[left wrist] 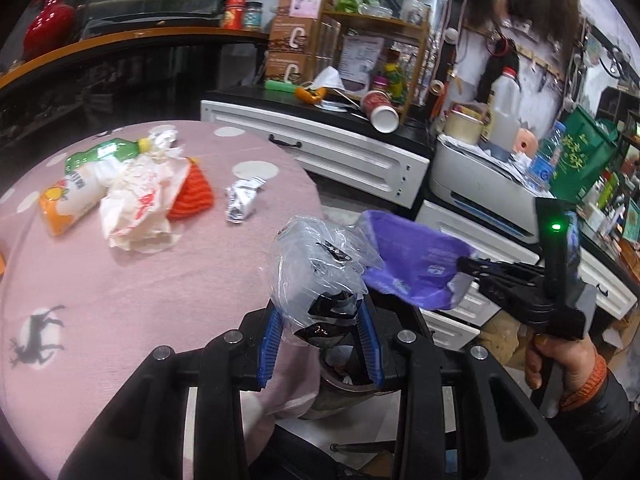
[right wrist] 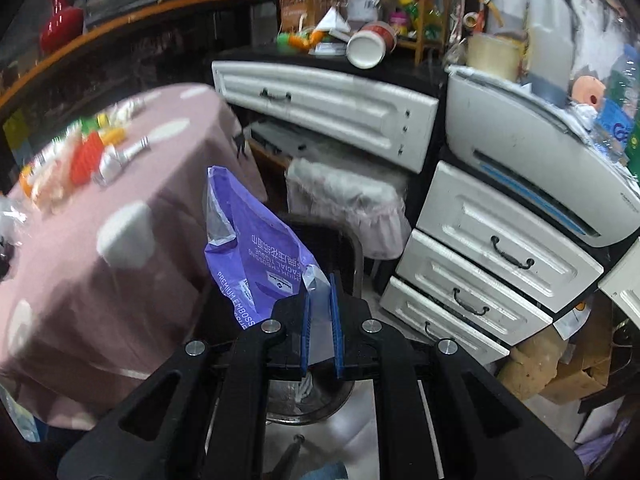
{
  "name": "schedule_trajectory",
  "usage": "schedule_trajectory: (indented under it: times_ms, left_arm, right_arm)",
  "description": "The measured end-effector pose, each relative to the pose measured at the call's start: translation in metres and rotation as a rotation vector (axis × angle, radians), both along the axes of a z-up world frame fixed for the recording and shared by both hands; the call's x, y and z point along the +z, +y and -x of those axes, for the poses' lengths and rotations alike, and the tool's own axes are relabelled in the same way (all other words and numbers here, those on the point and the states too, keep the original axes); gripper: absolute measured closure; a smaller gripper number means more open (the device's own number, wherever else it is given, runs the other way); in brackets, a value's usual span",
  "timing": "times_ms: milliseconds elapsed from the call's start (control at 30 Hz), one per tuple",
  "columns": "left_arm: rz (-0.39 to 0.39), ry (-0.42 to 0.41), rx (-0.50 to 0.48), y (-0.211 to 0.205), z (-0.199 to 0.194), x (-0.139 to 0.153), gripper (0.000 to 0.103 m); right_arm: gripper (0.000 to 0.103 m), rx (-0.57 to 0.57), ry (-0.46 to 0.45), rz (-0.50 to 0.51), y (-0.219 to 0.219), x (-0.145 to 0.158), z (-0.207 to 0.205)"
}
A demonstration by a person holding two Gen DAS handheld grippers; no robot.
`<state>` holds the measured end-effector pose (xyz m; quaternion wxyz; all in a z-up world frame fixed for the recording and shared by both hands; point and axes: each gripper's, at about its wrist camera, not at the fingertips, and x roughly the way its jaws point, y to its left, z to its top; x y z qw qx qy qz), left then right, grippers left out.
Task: Collect trash
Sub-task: 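Carry the purple packet into the bin and open the right tool while left carries clear bag, then lower the clear plastic bag into the black bin and open the left tool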
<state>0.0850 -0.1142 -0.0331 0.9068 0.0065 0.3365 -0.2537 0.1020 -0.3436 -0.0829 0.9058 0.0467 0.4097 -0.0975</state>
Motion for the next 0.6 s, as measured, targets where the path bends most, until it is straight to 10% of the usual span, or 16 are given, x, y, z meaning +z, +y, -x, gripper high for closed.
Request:
schedule_trajectory:
  times_ms: [267, 333, 467, 600]
  left_arm:
    - [-0.032, 0.032, -0.065, -0.027, 0.0, -0.015, 0.068]
    - [-0.042, 0.037, -0.077, -0.031, 0.001, -0.018, 0.068]
    - [-0.063, 0.047, -0.098, -0.038, 0.001, -0.025, 0.068]
    - [-0.078, 0.071, -0.116, -0.043, 0.0, -0.032, 0.068]
  right_arm:
    - [0.093, 0.0, 0.108, 0.025, 0.005, -0.046, -0.021]
    - [0.085, 0.001, 0.139, 0.017, 0.005, -0.059, -0.025]
    - [0.029, -0.014, 0.147, 0.008, 0.005, -0.071, -0.025]
    - [0.028, -0.042, 0.133, -0.008, 0.0, -0.069, -0.021]
